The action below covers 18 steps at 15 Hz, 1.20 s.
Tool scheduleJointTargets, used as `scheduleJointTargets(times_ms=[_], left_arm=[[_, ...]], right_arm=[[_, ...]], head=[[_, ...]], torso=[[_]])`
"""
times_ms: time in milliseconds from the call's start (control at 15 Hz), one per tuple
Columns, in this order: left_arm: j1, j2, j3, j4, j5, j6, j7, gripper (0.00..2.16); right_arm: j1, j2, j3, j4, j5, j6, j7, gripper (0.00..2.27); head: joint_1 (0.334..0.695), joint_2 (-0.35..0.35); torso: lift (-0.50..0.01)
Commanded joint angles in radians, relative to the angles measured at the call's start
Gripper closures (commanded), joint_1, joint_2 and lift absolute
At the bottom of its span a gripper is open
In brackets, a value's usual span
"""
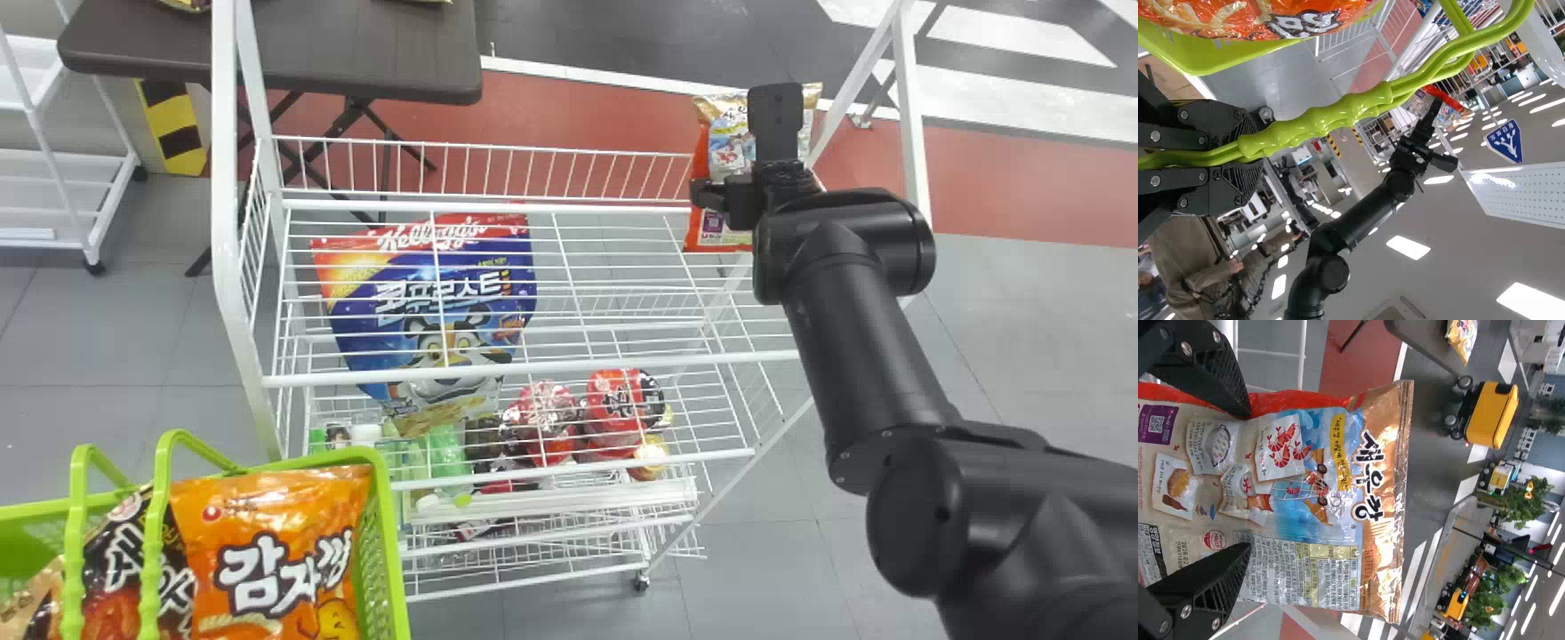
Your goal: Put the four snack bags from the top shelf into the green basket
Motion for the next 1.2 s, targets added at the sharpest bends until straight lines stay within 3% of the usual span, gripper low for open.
scheduleJointTargets(times_ms=[0, 67, 133, 200, 267, 600, 867, 1133], left_arm=[[0.0, 0.002, 0.001, 0.0, 0.0, 0.0, -0.01, 2.15], [0.0, 0.002, 0.001, 0.0, 0.0, 0.0, -0.01, 2.15], [0.0, 0.002, 0.001, 0.0, 0.0, 0.003, -0.01, 2.15], [0.0, 0.002, 0.001, 0.0, 0.0, 0.003, -0.01, 2.15], [0.0, 0.002, 0.001, -0.002, -0.002, 0.003, -0.01, 2.15], [0.0, 0.002, 0.001, -0.002, -0.002, 0.003, -0.01, 2.15], [-0.001, 0.0, 0.007, 0.005, -0.005, 0.003, -0.01, 2.15], [-0.005, -0.001, 0.007, 0.008, -0.005, 0.003, -0.01, 2.15]], right_arm=[[-0.016, -0.006, -0.002, 0.017, -0.006, 0.026, 0.031, 1.04], [-0.013, -0.006, -0.003, 0.017, -0.021, 0.035, 0.04, 1.71], [-0.007, -0.006, -0.005, 0.016, -0.023, 0.044, 0.04, 2.05], [0.001, -0.006, -0.011, 0.011, -0.027, 0.044, 0.043, 2.07], [0.013, -0.006, -0.015, 0.003, -0.046, 0.044, 0.046, 2.25], [0.125, -0.006, -0.02, -0.188, -0.118, 0.059, 0.083, 2.25], [0.363, 0.004, 0.003, -0.724, -0.253, 0.339, 0.157, 2.25], [0.637, 0.007, 0.092, -1.23, -0.389, 0.516, 0.192, 2.25]], head=[[0.695, -0.254], [0.695, -0.253], [0.695, -0.251], [0.695, -0.25], [0.695, -0.25], [0.695, -0.251], [0.695, -0.239], [0.695, -0.17]], torso=[[0.0], [0.0], [0.0], [0.0], [0.0], [0.0], [0.0], [0.0]])
